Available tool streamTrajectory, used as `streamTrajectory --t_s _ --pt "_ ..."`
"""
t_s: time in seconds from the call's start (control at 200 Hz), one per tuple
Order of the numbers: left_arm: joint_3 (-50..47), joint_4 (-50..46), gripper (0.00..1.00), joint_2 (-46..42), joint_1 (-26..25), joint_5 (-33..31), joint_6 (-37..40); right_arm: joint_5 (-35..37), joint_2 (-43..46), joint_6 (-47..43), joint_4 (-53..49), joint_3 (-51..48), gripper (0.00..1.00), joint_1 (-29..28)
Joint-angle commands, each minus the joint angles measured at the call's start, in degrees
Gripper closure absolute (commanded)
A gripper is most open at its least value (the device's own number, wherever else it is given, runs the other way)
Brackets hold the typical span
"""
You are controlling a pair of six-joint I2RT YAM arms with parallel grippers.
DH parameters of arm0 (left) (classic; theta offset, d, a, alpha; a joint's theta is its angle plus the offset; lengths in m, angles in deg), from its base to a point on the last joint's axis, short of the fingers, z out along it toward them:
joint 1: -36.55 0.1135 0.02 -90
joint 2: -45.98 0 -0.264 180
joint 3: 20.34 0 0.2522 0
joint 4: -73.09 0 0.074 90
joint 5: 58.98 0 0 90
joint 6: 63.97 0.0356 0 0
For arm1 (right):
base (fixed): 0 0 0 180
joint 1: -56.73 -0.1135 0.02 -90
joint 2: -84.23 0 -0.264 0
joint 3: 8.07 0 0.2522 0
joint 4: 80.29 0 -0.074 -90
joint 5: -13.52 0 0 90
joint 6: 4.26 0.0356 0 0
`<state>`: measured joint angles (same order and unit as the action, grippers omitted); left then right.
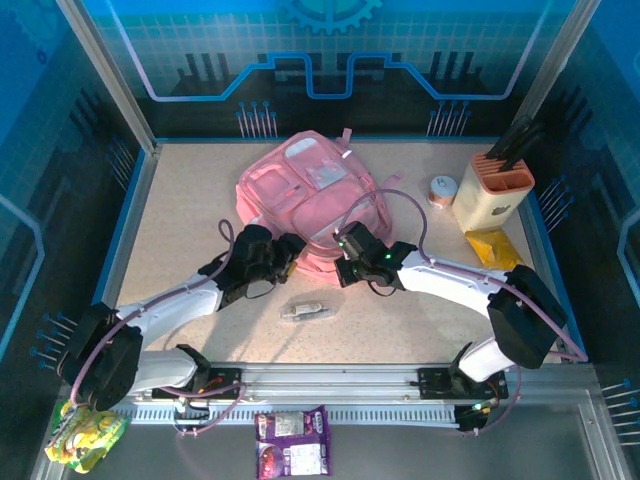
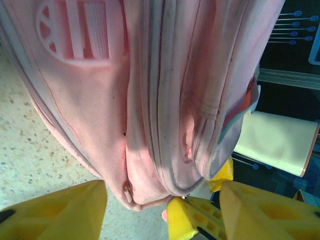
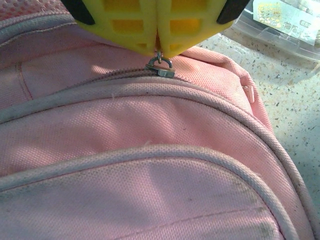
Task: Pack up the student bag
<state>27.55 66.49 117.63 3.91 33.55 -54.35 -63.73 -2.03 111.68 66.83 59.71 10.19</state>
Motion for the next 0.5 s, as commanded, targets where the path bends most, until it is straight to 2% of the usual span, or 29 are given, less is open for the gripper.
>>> streamTrajectory --t_s 0.0,0.17,0.495 --pt "1.47 2.42 0.45 3.04 -3.63 -6.66 -6.75 -1.28 1.33 1.17 0.6 -1.01 1.0 -0.12" --pt "2.35 1.64 0.53 6.85 -7.55 -12.58 -12.14 -1.39 1.62 1.33 1.71 -1.45 1.0 -0.05" --pt "8.38 1.55 0.54 11.68 -9.71 -18.22 -13.13 -2.38 -0.38 1.82 2.66 -1.63 1.0 0.03"
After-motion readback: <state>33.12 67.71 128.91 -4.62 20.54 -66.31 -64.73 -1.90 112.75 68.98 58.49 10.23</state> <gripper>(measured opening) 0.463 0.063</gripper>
